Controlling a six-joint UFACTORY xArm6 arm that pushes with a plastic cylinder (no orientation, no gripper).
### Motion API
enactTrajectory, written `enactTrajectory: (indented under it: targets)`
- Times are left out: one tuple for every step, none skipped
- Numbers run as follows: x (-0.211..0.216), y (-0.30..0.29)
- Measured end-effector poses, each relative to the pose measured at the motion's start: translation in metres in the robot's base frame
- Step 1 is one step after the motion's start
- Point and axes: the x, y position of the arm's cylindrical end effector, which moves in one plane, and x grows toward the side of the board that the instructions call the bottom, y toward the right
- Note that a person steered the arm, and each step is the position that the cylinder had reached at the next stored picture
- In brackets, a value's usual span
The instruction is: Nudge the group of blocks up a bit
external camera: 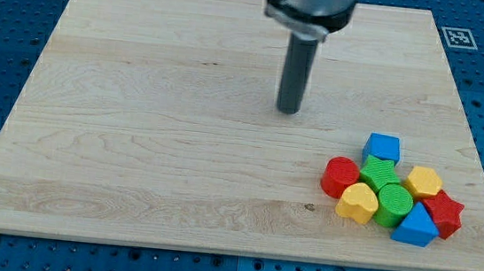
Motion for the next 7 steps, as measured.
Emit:
enactTrajectory:
  targets:
    - [0.047, -0.028]
    - [0.124, -0.03]
    - [0.177, -0.014]
    - [0.178, 0.007]
    - [0.177, 0.073]
    - [0.177, 0.109]
    - [0.177, 0.123]
